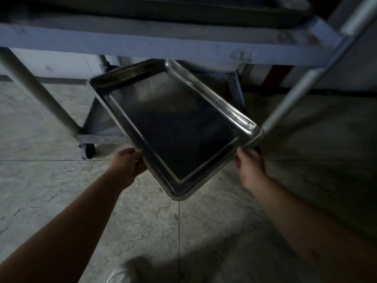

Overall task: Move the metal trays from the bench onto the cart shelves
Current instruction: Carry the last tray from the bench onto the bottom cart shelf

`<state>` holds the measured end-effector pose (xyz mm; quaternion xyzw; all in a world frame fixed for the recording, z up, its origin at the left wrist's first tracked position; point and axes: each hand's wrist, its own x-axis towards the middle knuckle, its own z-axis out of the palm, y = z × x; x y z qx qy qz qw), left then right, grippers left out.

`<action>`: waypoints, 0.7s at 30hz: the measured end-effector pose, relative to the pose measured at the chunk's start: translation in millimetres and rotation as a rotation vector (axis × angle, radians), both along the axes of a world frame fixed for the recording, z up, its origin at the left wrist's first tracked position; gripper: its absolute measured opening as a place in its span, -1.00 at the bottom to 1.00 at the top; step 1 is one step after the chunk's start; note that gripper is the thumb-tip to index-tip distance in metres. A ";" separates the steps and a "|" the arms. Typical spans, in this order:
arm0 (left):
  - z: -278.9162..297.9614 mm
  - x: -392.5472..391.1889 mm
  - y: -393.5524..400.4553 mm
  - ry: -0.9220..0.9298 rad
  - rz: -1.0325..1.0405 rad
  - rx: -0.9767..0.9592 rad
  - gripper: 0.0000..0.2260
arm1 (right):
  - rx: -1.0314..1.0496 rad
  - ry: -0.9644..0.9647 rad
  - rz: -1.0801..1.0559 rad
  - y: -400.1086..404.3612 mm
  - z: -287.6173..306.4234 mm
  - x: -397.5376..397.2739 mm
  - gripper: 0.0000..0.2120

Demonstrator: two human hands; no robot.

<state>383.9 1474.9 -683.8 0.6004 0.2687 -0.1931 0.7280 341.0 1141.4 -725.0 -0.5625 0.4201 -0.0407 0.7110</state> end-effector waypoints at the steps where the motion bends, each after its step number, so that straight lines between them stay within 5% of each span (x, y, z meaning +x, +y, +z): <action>1: 0.6 -0.4 -0.3 0.006 0.003 0.000 -0.87 | -0.021 -0.017 0.055 15.8 -6.3 -13.8 -0.92; 15: -13.5 -4.6 -25.0 -0.040 -0.068 -0.068 -0.84 | -0.114 -0.008 0.039 -8.9 -5.3 34.6 -0.97; 21: -24.0 -9.6 -44.9 -0.033 0.082 0.019 -0.87 | -0.176 0.005 0.165 36.6 7.4 -27.9 -0.77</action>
